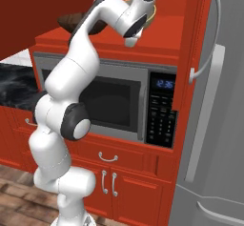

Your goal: Open the cabinet. Pick the bowls from the counter and place them in the cabinet. Then close the cabinet.

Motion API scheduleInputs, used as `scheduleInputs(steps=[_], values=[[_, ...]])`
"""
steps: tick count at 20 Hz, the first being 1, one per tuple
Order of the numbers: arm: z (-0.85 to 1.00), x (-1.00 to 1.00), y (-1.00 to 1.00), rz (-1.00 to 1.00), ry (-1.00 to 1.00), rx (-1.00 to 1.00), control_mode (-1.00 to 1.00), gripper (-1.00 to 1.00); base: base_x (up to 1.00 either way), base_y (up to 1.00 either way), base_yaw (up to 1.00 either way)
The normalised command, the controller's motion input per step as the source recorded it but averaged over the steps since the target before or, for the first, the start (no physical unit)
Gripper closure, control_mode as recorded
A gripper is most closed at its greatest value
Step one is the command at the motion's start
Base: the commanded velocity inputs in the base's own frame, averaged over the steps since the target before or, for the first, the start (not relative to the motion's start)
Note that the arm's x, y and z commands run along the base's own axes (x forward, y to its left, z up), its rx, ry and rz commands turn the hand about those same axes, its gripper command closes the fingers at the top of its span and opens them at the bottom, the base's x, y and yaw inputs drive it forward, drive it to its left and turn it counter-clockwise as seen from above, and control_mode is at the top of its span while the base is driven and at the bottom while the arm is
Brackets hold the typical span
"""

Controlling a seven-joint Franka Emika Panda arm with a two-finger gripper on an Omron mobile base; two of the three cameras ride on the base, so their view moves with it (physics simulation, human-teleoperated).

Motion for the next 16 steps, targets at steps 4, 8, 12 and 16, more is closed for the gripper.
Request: scheduleInputs(steps=[4, 8, 12, 16], values=[[0.00, 0.00, 0.00, 0.04, -0.26, 0.00, -1.00, -1.00, 0.00, 0.00, 0.00], [0.00, 0.00, 0.00, 0.01, -0.17, 0.00, -1.00, -1.00, 0.00, 0.00, 0.00], [0.00, -0.13, 0.04, 0.00, -0.02, 0.00, -1.00, -1.00, 0.00, 0.00, 0.00], [0.24, -0.28, 0.00, 0.00, 0.00, 0.00, -1.00, -1.00, 0.00, 0.00, 0.00]])
